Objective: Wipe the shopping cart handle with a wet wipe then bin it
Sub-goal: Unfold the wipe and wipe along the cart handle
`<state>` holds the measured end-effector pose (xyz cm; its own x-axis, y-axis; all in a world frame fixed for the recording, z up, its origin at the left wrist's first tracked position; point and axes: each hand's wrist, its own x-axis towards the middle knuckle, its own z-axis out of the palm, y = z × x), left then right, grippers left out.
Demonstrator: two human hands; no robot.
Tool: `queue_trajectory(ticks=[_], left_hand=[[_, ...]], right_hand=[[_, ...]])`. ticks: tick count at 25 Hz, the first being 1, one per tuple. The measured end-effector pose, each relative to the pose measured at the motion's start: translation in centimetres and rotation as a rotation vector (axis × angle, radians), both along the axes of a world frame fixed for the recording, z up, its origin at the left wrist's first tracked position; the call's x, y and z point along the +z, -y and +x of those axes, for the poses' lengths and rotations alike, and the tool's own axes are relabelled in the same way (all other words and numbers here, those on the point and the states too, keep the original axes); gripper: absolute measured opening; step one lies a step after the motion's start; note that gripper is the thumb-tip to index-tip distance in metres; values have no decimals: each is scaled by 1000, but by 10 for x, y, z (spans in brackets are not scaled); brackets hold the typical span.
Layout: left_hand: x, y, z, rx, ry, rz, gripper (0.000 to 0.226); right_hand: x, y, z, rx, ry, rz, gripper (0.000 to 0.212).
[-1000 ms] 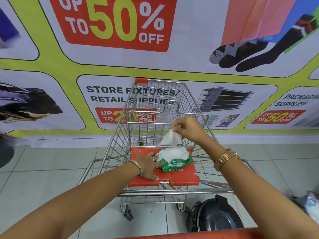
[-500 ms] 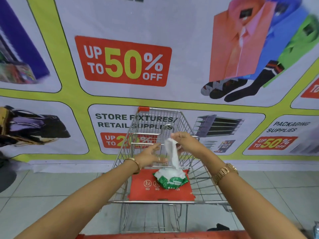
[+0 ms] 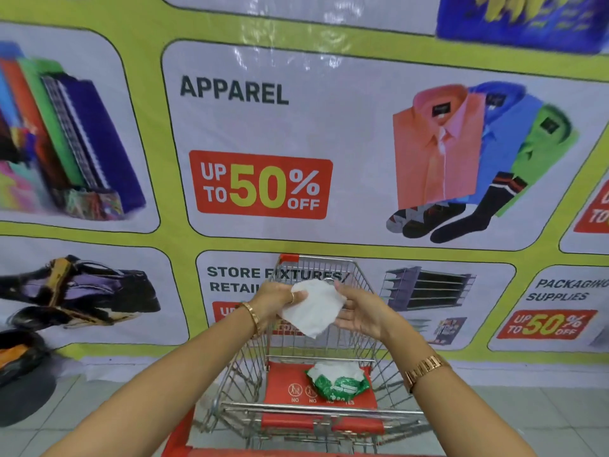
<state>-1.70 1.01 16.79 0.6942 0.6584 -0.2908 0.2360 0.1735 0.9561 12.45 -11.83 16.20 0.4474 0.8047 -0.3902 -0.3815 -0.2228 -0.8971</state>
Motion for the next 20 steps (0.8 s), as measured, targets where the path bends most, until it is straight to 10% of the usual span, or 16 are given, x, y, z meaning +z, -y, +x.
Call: queue_trajectory(ticks=[13, 20], left_hand=[[34, -5, -31, 218, 35, -30, 14], [22, -10, -38, 317, 247, -108, 25]], right_hand=[[29, -10, -25, -317, 674, -127, 14], [34, 6, -25, -491, 204, 119, 9]])
